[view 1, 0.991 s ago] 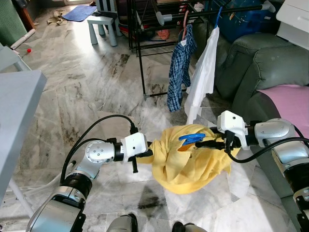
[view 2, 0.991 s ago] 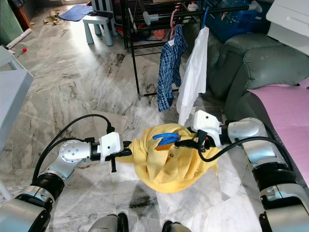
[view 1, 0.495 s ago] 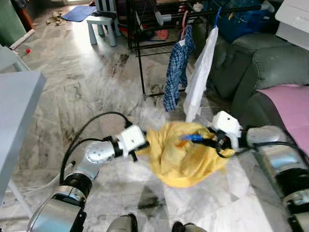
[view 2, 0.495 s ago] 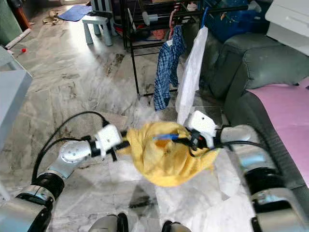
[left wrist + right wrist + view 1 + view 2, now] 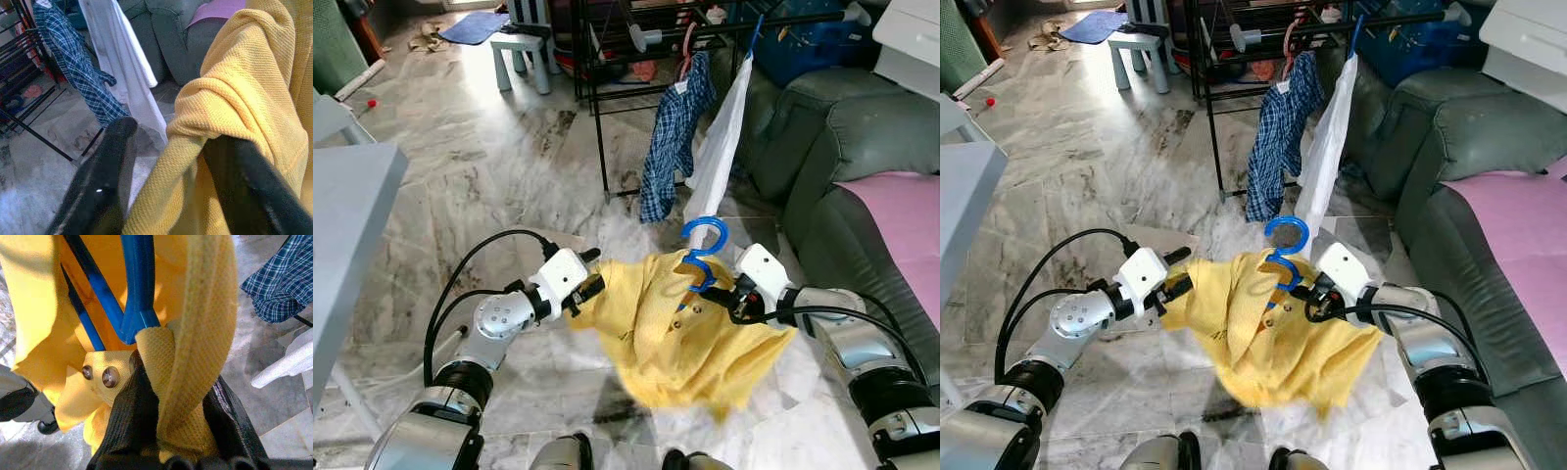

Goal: Hang hanger

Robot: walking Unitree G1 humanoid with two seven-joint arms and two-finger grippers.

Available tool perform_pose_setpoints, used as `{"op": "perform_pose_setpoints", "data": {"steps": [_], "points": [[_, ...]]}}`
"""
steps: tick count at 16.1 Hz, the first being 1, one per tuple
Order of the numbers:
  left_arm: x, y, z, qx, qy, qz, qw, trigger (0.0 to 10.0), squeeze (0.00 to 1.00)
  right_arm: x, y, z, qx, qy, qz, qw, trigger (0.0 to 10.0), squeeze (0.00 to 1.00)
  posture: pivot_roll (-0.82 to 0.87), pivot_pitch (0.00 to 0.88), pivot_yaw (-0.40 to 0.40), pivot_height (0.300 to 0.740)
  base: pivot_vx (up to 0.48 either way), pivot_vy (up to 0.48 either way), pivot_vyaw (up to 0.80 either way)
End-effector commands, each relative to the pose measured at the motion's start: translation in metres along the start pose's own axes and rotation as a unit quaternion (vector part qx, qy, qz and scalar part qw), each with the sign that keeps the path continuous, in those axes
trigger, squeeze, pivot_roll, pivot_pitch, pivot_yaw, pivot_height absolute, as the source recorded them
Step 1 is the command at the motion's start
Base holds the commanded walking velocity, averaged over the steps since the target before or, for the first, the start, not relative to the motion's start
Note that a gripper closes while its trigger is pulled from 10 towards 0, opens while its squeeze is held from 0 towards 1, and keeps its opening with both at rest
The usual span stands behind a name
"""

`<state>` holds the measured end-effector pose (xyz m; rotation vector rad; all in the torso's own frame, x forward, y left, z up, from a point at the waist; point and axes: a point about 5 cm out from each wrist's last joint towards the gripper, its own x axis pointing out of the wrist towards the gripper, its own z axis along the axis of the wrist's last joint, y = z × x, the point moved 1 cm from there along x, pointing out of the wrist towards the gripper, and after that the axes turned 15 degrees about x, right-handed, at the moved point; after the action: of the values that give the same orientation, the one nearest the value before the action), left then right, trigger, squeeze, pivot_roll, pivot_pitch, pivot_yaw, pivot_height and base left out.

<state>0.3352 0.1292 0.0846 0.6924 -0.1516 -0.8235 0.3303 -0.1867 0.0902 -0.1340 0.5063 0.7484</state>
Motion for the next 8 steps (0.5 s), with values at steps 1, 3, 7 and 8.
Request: {"op": "perform_pose_setpoints", "data": {"steps": [1, 3, 7, 8], "points": [[-0.0035, -0.0027, -0.005, -0.006, 0.011, -0.006, 1.0, 10.0, 1.0, -0.0066, -0.0087, 0.0108, 0.003, -0.027, -0.025, 0.999, 0.0, 0.0, -0.08, 0.103, 0.008, 0.74, 0.0, 0.0, 0.0], [-0.0035, -0.0027, -0.005, -0.006, 0.011, -0.006, 1.0, 10.0, 1.0, -0.0066, -0.0087, 0.0108, 0.003, -0.027, -0.025, 0.999, 0.0, 0.0, -0.08, 0.103, 0.008, 0.74, 0.0, 0.0, 0.0], [-0.0035, -0.0027, -0.005, -0.006, 0.011, -0.006, 1.0, 10.0, 1.0, -0.0066, -0.0087, 0.0108, 0.003, -0.027, -0.025, 0.999, 0.0, 0.0, -0.08, 0.103, 0.008, 0.74, 0.0, 0.0, 0.0], [-0.0035, -0.0027, -0.005, -0.006, 0.011, -0.006, 1.0, 10.0, 1.0, -0.0066, -0.0087, 0.0108, 0.003, -0.027, -0.025, 0.999, 0.0, 0.0, -0.08, 0.103, 0.008, 0.74, 0.0, 0.0, 0.0]]}}
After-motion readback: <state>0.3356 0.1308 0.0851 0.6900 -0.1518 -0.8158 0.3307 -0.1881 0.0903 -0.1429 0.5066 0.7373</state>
